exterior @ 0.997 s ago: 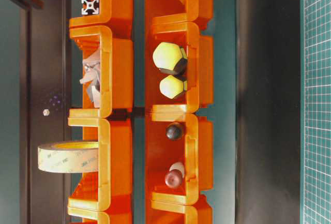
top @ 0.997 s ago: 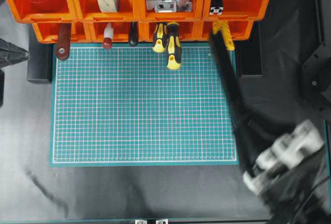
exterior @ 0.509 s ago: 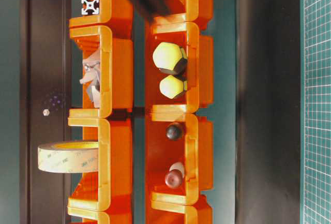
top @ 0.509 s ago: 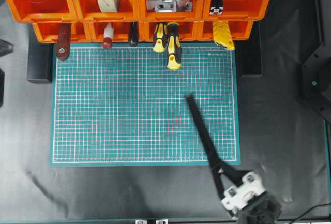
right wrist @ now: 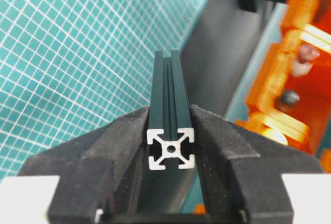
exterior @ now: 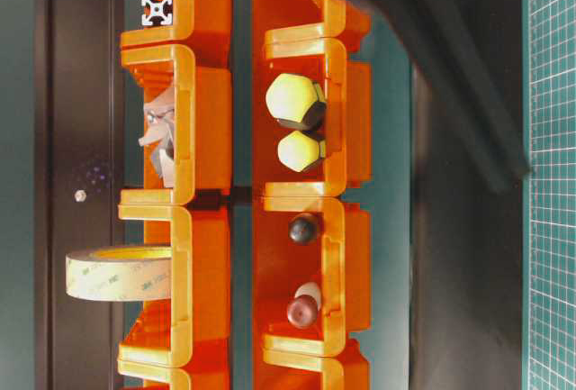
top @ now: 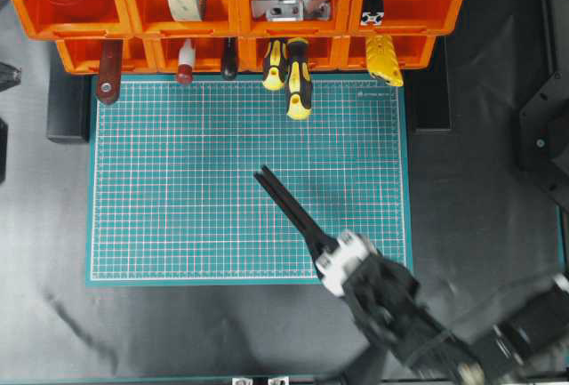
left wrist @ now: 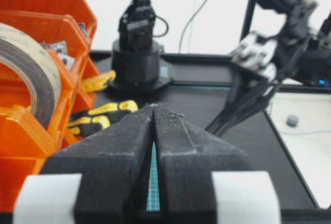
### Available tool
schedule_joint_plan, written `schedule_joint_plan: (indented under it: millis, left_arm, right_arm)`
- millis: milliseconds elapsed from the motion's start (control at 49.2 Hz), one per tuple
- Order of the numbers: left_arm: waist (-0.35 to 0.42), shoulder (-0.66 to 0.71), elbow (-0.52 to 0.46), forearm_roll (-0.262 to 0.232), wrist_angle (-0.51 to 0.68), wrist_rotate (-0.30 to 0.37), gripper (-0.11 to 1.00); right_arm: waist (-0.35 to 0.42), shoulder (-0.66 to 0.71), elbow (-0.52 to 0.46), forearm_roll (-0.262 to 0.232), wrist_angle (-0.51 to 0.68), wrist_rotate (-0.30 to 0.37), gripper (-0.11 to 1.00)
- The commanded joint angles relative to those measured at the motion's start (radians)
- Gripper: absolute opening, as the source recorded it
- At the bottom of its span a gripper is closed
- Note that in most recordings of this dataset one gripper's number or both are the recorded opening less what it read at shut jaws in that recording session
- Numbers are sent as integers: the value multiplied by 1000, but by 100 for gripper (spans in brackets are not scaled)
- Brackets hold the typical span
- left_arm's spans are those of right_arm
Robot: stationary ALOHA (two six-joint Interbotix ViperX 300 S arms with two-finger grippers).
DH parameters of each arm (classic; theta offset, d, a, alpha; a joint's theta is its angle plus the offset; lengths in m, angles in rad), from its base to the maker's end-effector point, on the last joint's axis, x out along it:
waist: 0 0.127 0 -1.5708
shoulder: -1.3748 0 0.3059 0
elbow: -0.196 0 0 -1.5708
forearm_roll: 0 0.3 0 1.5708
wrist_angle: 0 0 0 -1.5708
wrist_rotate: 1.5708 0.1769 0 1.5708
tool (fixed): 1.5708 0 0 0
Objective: Pick frame from container rack with right arm.
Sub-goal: 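Carry the black bar with the right gripper over the mat center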
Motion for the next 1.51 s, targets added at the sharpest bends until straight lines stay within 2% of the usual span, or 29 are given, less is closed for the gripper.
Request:
schedule_joint_plan:
  millis: [0,285,529,834,915,1159,1282,1383,1424,1485]
  left_arm:
    - [3,14,-21,5,-2,-3,0]
    - [2,15,-20,3,0,-3,0]
    - [2,15,-20,3,9,0,0]
    - [2,12,-15,3,41,0,0]
    - [2,12,-14,5,41,2,0]
    - [0,9,-15,3,41,0,0]
    - [-3,3,-15,5,41,0,0]
    - [-5,0,-14,5,41,0,0]
    - [-5,0,-14,5,41,0,0]
    - [-5,-3,-15,3,41,0,0]
  right_arm:
    - [-51,-35,20,-9,-75,-18,26]
    - [-196,12,18,-11,-186,-127,26]
    - [-247,54,-28,-11,-230,-144,26]
    - [-252,104,-25,23,-304,-115,26]
    - [-253,112,-23,44,-313,-92,26]
    - [-252,110,-18,64,-357,-17,26]
    - [-252,107,-11,71,-385,-8,26]
    - [-253,109,-6,101,-407,-8,26]
    - [-253,109,-3,117,-414,-6,29]
    - [-252,109,2,140,-423,-2,41]
